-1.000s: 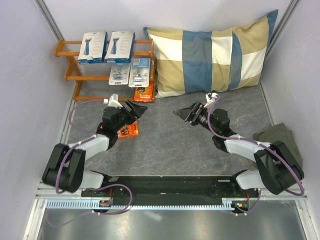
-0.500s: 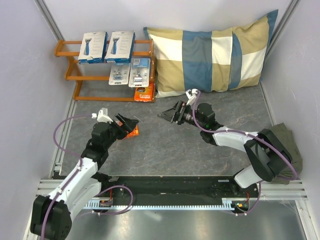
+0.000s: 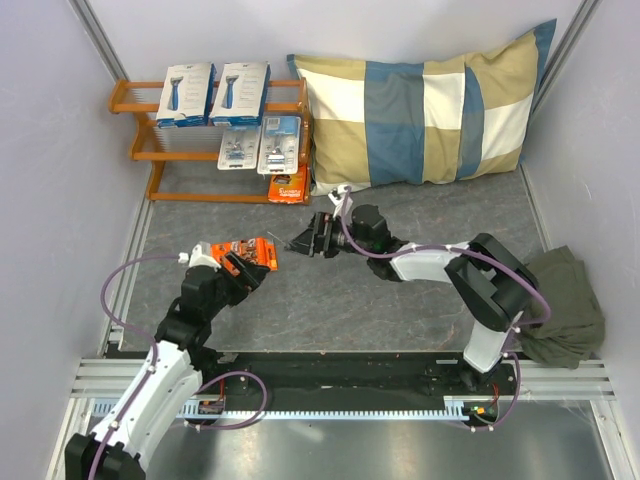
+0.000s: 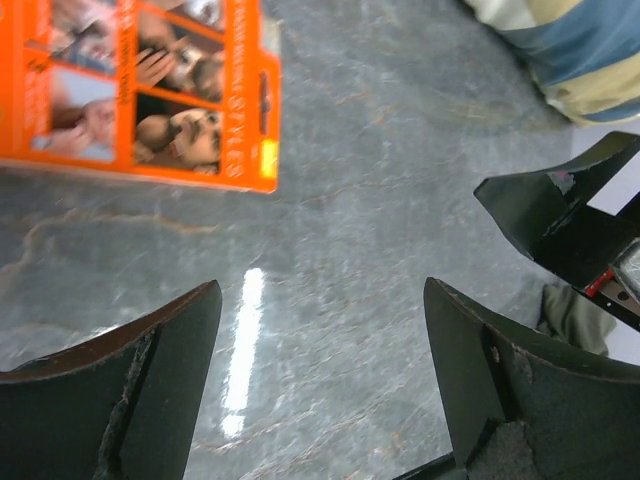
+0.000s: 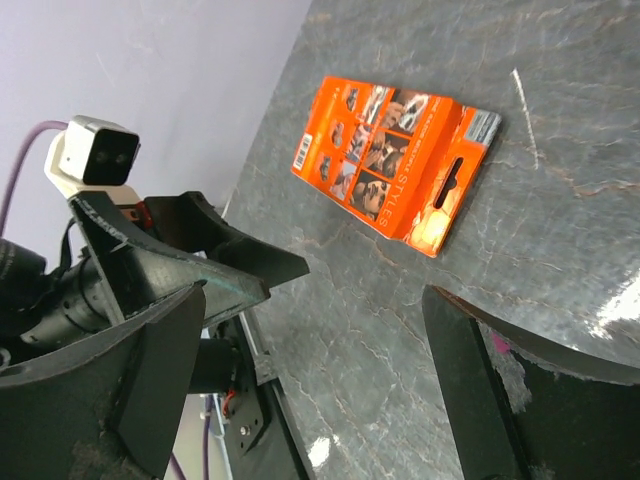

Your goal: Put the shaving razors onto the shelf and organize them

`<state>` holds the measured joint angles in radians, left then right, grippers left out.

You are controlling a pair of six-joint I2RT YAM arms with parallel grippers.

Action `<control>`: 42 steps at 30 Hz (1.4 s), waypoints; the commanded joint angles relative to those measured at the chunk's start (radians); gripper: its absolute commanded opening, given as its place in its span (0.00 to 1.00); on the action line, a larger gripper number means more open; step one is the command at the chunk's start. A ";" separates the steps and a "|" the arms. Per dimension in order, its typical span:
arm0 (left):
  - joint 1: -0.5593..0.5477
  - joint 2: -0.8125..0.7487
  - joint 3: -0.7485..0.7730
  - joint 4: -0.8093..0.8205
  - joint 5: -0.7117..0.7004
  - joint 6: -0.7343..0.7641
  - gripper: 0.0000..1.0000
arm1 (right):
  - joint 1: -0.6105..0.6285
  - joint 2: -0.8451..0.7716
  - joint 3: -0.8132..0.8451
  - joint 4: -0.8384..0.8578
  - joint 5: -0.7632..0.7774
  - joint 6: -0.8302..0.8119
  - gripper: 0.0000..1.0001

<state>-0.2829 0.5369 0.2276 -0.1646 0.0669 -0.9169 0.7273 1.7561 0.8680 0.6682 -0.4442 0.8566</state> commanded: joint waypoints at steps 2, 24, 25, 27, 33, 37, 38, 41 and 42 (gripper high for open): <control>0.004 -0.081 -0.033 -0.127 -0.045 -0.063 0.88 | 0.038 0.114 0.106 0.030 0.007 -0.024 0.98; 0.004 -0.172 -0.079 -0.219 -0.098 -0.106 0.86 | 0.080 0.464 0.509 -0.243 0.130 -0.128 0.98; 0.002 -0.175 -0.077 -0.220 -0.099 -0.109 0.86 | 0.084 0.467 0.514 -0.254 0.153 -0.133 0.98; 0.004 -0.186 -0.079 -0.227 -0.102 -0.111 0.86 | 0.089 0.476 0.520 -0.280 0.170 -0.137 0.98; 0.004 -0.202 -0.086 -0.236 -0.102 -0.114 0.86 | 0.093 0.520 0.523 -0.265 0.144 -0.102 0.98; 0.002 -0.213 -0.083 -0.242 -0.102 -0.114 0.86 | 0.109 0.543 0.537 -0.263 0.127 -0.090 0.96; 0.004 -0.215 -0.082 -0.243 -0.104 -0.114 0.86 | 0.113 0.548 0.539 -0.265 0.127 -0.090 0.95; 0.004 -0.221 -0.083 -0.247 -0.104 -0.114 0.85 | 0.127 0.560 0.548 -0.266 0.114 -0.083 0.91; 0.004 -0.222 -0.085 -0.248 -0.105 -0.115 0.85 | 0.129 0.562 0.551 -0.266 0.113 -0.082 0.88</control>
<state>-0.2829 0.3279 0.1436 -0.4145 -0.0093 -1.0039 0.8272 2.2658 1.4044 0.4583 -0.3138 0.7650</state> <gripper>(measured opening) 0.857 0.914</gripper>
